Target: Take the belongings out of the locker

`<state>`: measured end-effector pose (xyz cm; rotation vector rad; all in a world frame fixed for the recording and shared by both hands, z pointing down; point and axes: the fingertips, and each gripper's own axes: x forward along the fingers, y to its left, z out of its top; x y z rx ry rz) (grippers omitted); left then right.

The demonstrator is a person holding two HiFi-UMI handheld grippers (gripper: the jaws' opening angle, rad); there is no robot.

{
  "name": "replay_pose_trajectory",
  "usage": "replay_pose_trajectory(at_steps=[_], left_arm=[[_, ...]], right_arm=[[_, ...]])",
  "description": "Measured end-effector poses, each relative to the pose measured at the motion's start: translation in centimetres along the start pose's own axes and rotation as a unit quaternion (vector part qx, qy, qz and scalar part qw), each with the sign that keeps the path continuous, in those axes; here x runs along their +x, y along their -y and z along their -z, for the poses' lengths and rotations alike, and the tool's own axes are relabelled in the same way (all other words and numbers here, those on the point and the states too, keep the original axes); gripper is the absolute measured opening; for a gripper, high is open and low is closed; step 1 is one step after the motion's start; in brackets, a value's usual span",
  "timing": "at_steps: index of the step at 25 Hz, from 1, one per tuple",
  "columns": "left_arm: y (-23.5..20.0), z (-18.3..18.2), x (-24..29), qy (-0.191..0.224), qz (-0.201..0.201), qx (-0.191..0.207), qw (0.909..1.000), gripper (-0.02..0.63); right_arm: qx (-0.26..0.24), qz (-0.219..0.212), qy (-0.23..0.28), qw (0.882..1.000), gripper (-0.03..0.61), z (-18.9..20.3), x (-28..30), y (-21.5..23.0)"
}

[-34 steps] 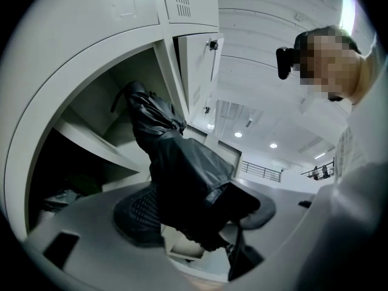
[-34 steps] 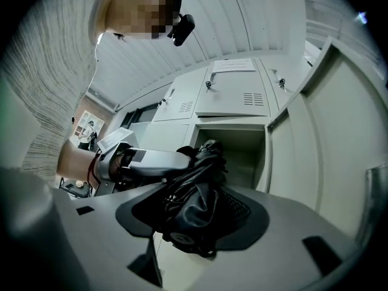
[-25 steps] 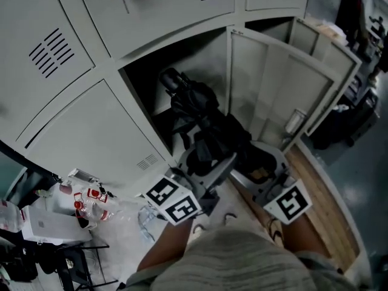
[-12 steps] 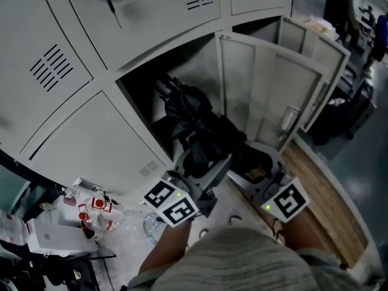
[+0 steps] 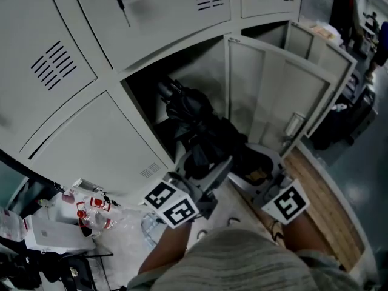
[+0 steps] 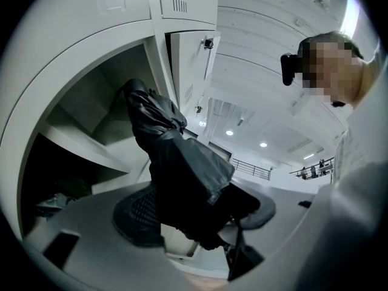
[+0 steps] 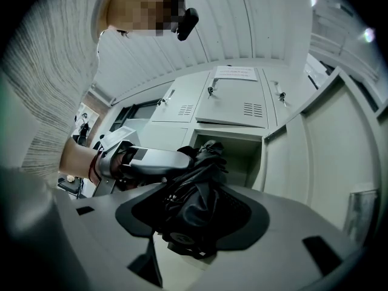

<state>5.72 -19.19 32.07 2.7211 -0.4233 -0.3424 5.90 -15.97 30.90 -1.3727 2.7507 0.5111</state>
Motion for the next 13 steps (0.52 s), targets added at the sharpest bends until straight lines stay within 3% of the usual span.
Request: replay_pose_trajectory(at_steps=[13], left_arm=[[-0.68, -0.09, 0.12, 0.004, -0.007, -0.006, 1.0, 0.31]], right_arm=[[0.001, -0.007, -0.001, 1.0, 0.241, 0.33, 0.53, 0.27]])
